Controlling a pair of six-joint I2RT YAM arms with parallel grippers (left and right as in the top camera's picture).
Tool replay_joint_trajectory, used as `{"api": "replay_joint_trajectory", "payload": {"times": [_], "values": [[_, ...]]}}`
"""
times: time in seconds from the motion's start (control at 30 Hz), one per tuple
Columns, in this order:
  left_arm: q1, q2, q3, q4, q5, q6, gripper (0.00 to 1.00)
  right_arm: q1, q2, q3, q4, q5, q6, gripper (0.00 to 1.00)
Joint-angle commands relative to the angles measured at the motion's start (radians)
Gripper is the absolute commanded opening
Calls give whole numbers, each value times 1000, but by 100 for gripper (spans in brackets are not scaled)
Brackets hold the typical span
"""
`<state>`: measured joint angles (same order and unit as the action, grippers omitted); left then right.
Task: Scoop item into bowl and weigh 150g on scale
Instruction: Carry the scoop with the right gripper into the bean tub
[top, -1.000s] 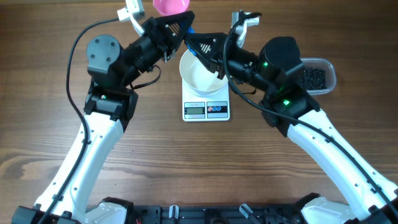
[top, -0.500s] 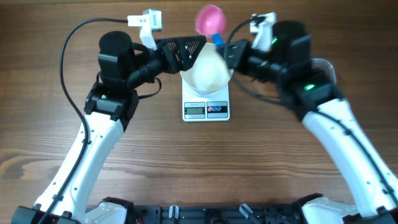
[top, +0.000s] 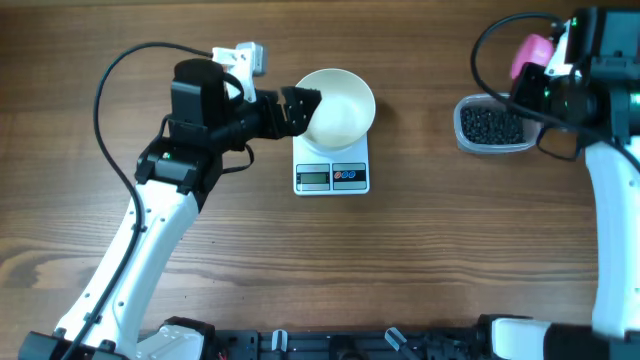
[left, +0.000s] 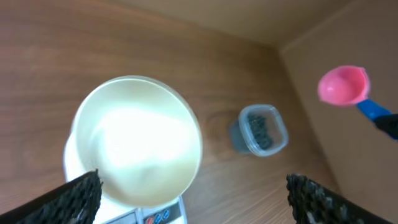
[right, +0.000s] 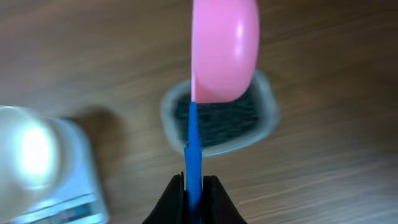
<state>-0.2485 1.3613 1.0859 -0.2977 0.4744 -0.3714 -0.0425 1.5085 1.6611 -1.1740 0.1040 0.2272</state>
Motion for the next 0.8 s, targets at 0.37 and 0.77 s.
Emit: {"api": "replay_joint_trajectory", "payload": {"times": [0.37, 0.77], "values": [[5, -3, 7, -112, -222, 27, 100, 3, 400, -2, -50, 232, -262, 4], [5, 31, 7, -122, -233, 27, 100, 3, 449, -2, -53, 114, -330, 5]]}}
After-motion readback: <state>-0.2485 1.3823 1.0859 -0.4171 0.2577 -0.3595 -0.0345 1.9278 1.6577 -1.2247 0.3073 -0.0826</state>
